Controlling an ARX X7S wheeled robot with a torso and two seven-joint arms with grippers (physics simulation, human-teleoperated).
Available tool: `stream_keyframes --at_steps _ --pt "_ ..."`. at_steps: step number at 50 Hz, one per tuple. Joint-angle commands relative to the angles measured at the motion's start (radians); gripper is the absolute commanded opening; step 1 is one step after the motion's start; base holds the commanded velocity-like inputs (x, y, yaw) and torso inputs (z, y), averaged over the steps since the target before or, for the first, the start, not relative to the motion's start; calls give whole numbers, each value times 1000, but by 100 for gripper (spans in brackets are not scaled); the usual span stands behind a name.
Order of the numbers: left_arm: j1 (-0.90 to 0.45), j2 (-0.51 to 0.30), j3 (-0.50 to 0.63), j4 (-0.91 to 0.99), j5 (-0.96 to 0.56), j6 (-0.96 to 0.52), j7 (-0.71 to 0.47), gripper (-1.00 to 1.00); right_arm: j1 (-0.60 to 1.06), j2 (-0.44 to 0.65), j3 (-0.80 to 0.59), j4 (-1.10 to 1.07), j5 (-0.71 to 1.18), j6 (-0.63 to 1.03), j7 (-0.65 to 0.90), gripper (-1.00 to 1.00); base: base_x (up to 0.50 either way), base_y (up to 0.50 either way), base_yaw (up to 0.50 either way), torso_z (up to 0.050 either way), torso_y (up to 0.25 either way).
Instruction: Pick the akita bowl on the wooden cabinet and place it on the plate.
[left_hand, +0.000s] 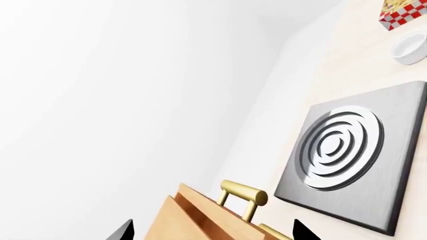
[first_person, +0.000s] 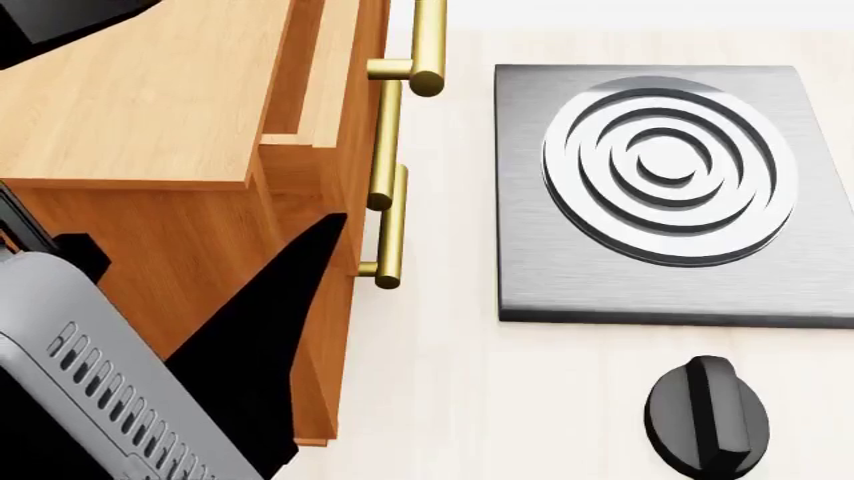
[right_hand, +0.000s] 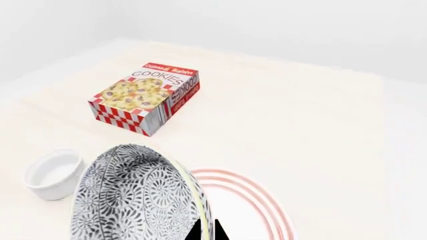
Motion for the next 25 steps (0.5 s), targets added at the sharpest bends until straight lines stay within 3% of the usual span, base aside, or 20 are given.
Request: stream_keyframes --at_steps 1,25 --pt "7 -1 6 3 8 4 2 100 2 -26 -5 26 -23 -1 -15 -100 0 0 0 0 0" --pt "16 -3 18 2 25 11 10 100 11 -47 10 44 -10 -3 -39 -100 0 0 0 0 0"
